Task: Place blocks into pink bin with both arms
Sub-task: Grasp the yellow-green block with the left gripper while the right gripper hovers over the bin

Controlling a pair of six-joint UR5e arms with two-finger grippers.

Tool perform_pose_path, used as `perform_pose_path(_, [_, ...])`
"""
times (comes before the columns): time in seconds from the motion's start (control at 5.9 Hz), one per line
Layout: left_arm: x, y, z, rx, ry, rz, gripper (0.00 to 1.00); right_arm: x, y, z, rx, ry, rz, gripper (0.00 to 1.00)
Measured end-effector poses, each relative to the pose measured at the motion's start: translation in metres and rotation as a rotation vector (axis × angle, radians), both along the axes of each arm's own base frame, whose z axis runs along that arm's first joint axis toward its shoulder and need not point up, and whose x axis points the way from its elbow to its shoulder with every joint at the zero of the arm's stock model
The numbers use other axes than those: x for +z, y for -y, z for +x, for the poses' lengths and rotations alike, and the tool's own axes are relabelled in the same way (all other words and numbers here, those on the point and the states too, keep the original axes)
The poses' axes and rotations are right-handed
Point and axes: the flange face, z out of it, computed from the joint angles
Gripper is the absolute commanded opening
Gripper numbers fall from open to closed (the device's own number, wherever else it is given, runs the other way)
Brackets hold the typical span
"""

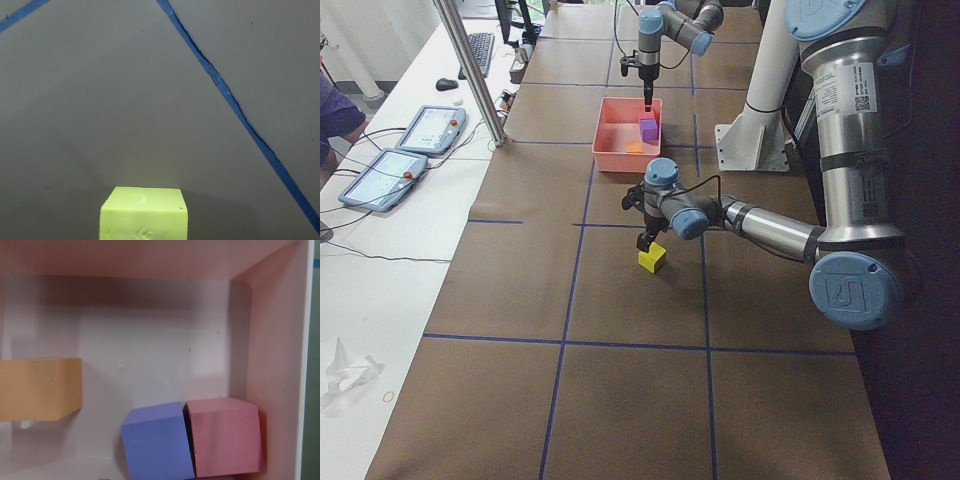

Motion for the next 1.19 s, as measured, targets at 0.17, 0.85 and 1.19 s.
perform_pose_path(0.17, [0.007, 0.002, 0.002, -0.021, 0.017, 0.002, 1.00, 0.002, 0.000, 0.000, 0.000, -0.002, 0.000, 1.00])
perform_pose_path(0.85, [0.035, 0.004, 0.016, -0.018, 0.057, -0.027, 1.00, 0.012, -0.002, 0.002, 0.001, -0.014, -0.006, 1.00])
perform_pose_path(1.19, [0.039, 0.006, 0.033, -0.003, 0.058, -0.041, 0.48, 0.017, -0.002, 0.003, 0.002, -0.020, -0.006, 1.00])
